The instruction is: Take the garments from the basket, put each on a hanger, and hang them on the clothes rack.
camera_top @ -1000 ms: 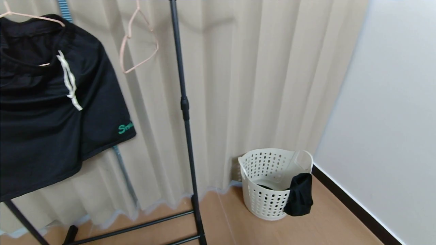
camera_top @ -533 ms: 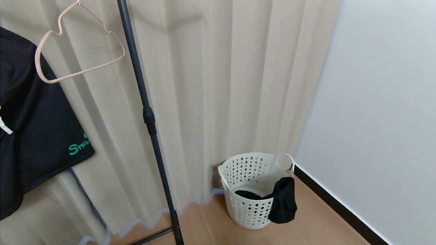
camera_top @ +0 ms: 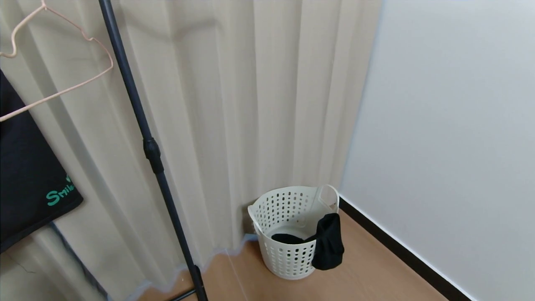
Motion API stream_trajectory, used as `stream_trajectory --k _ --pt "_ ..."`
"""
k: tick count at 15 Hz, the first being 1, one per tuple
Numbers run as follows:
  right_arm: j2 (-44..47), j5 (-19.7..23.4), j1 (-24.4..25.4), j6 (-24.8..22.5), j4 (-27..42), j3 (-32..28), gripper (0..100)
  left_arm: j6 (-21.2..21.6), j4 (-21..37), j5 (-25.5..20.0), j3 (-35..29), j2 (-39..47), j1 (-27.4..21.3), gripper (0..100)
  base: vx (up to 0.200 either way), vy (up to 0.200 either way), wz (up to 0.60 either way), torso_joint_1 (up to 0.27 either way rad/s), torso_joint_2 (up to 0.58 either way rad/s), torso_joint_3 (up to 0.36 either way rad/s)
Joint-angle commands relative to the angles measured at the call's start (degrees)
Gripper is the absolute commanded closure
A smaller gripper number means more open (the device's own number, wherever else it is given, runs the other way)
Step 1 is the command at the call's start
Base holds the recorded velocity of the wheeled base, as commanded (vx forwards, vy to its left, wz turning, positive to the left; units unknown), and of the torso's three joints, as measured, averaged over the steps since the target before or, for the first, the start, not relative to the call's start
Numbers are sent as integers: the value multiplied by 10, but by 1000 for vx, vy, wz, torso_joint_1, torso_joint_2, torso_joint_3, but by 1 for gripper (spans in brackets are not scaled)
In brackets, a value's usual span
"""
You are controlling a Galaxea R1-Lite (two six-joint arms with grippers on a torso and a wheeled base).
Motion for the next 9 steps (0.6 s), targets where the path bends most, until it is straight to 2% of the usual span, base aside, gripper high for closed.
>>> stream_trajectory --k 1,2,9 --pt "1 0 0 0 -1 0 0 0 0 0 0 0 0 0 0 0 0 0 0 0" --pt "1 0 0 0 0 0 0 0 1 0 0 0 0 0 0 0 0 0 0 0" --pt "1 0 0 0 -1 0 0 0 0 0 0 0 0 0 0 -200 0 2 2 2"
